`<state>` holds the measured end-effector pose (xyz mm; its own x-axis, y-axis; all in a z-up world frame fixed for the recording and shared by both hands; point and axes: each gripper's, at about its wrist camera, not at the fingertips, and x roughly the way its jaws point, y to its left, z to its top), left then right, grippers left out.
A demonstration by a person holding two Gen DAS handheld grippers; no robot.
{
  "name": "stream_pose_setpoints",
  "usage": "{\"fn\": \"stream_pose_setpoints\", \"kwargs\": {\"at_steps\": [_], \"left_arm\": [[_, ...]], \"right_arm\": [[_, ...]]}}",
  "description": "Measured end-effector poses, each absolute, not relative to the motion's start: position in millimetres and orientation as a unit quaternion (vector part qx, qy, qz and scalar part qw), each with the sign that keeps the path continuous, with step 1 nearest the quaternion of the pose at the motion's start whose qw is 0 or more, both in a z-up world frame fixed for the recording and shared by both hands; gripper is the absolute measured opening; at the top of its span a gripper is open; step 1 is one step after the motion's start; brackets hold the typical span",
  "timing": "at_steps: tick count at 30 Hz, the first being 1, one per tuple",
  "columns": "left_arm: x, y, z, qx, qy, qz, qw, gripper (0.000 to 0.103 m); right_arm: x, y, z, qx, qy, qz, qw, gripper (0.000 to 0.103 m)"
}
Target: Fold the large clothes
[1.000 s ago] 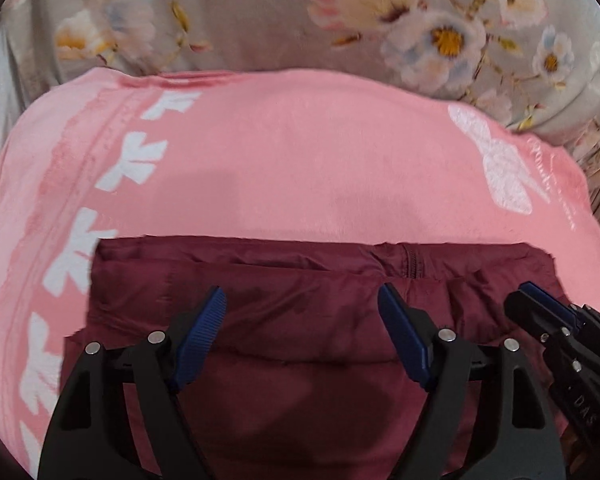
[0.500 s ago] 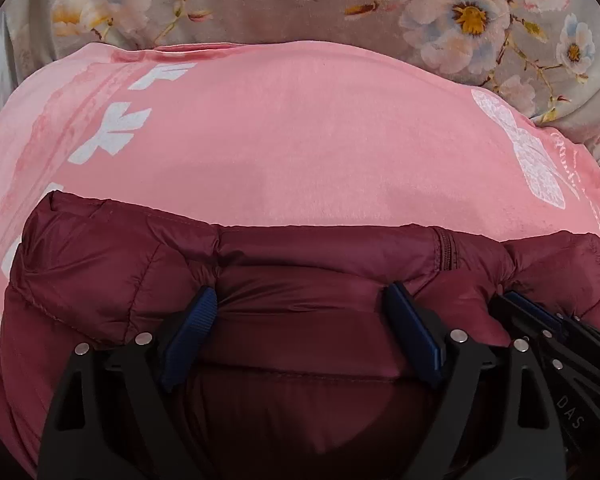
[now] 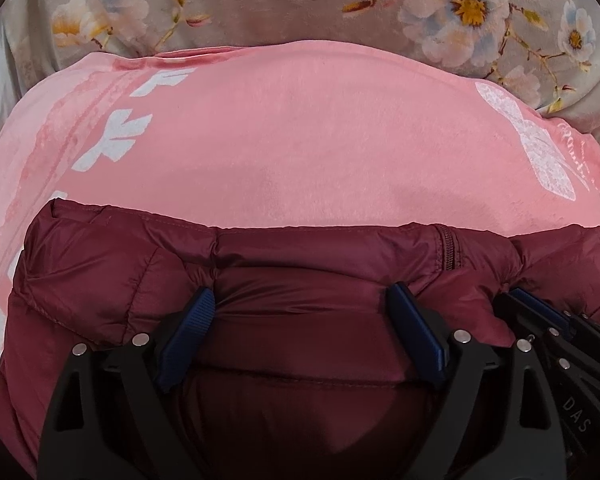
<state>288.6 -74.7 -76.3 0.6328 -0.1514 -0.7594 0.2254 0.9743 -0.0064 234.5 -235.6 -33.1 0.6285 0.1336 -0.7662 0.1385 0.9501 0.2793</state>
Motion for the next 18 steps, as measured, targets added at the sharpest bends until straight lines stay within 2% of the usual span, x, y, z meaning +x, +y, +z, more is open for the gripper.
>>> {"fn": "stream_pose_setpoints", "kwargs": {"at_steps": [18], "left_arm": [[289.0,-76.9,-76.8,0.055,0.415,-0.098,0.903,0.087]], "right_arm": [[234.7,-236.4,-33.3,0.158,0.431,0.001,0.889,0.013]]}}
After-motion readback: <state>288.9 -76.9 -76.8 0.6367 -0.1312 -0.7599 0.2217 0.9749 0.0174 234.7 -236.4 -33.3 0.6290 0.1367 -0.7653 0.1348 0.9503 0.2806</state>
